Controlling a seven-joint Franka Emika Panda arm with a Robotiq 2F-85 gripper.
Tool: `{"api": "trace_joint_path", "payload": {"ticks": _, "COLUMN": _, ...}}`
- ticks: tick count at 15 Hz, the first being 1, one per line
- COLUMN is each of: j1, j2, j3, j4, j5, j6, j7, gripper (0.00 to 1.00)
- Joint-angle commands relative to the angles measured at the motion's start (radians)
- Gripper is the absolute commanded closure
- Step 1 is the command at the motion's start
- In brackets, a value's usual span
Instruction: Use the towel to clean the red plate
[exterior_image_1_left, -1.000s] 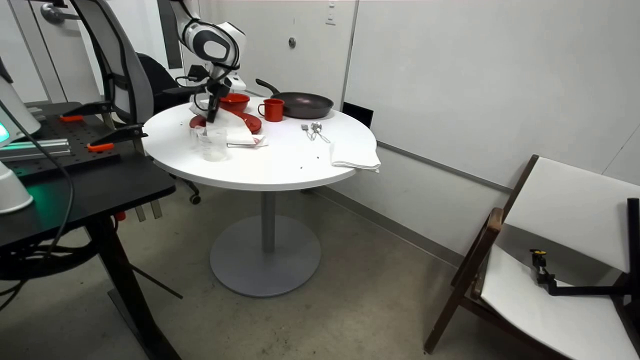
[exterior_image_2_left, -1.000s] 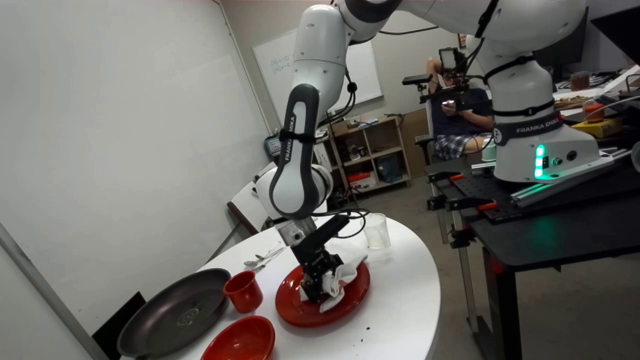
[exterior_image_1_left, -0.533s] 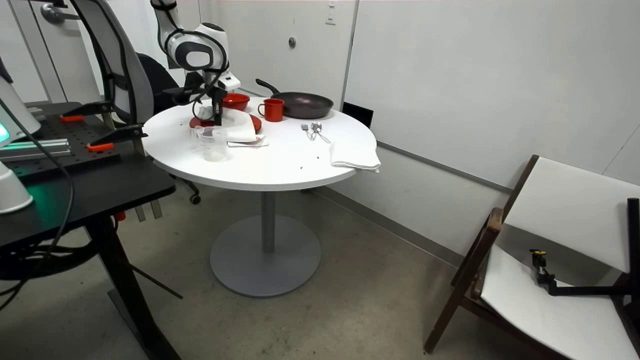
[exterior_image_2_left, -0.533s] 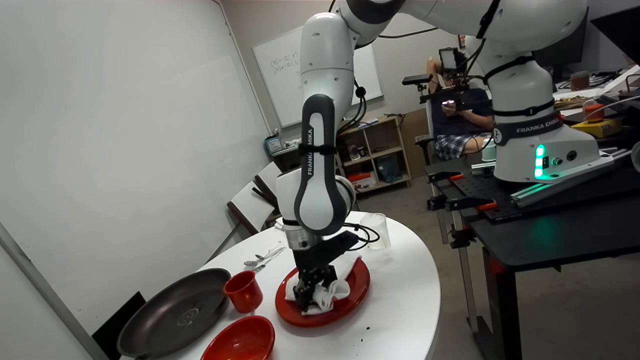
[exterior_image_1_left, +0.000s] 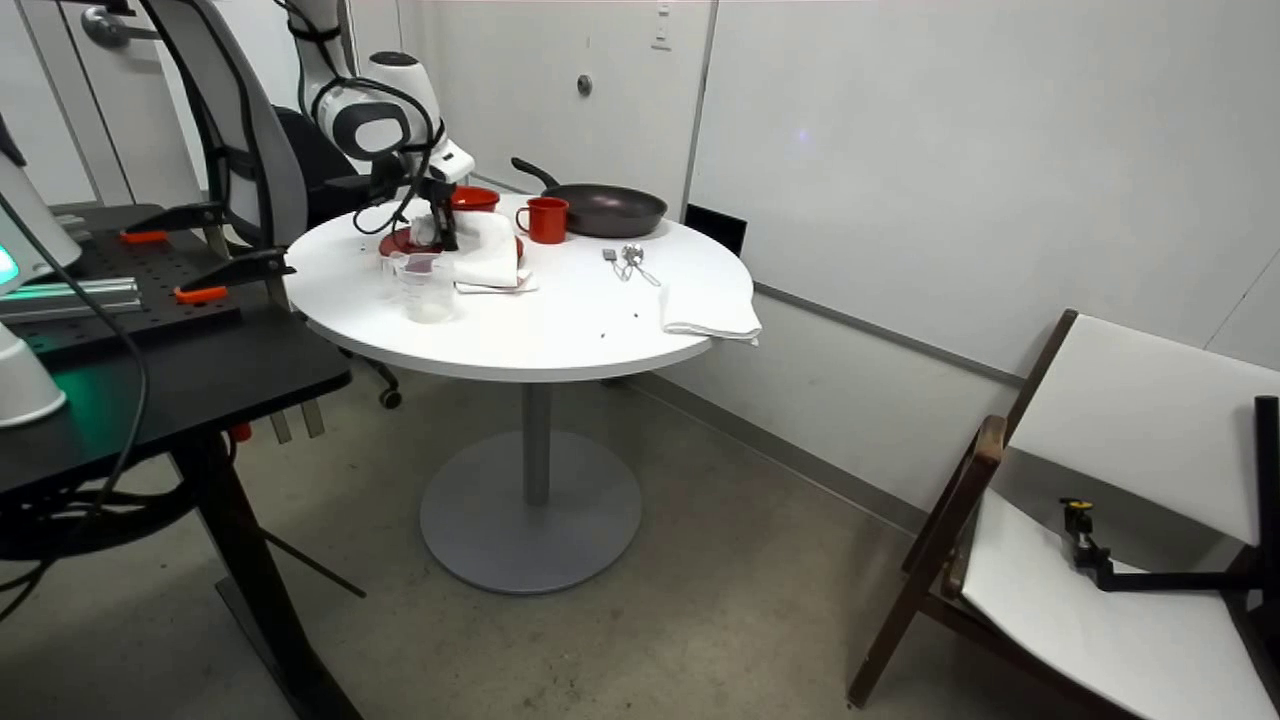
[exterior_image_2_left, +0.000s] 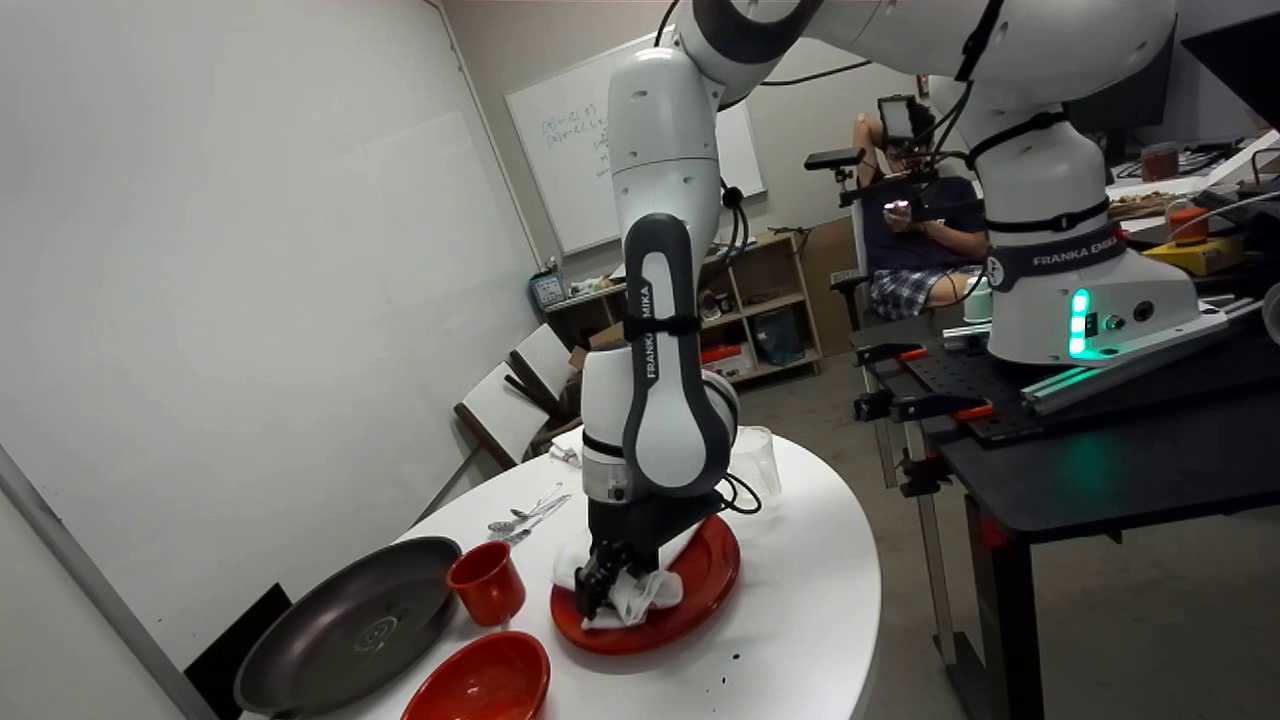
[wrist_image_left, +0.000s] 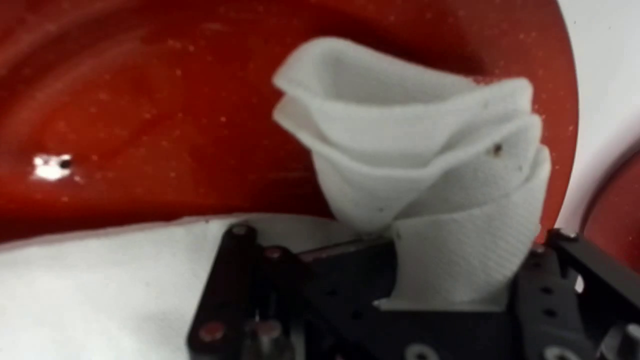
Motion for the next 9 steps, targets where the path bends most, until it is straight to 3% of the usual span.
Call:
{"api": "trace_joint_path", "payload": {"ticks": 1, "j1": 0.015, "j2": 0.019, "j3": -0.008, "j4": -0.003, "j5": 0.033, "j6": 0.127, "j7": -0.014, "gripper": 0.98}}
{"api": "trace_joint_path", "payload": {"ticks": 6, "j1": 0.026, "j2": 0.032, "j3": -0.041, "j4": -0.005, "j5": 0.054, "j6": 0.186, "j7": -0.027, "gripper": 0.98}}
{"api": "trace_joint_path", "payload": {"ticks": 9, "j1": 0.084, "j2": 0.029, "j3": -0.116, "j4": 0.01, "j5": 0.09, "j6": 0.146, "j7": -0.039, "gripper": 0.99}}
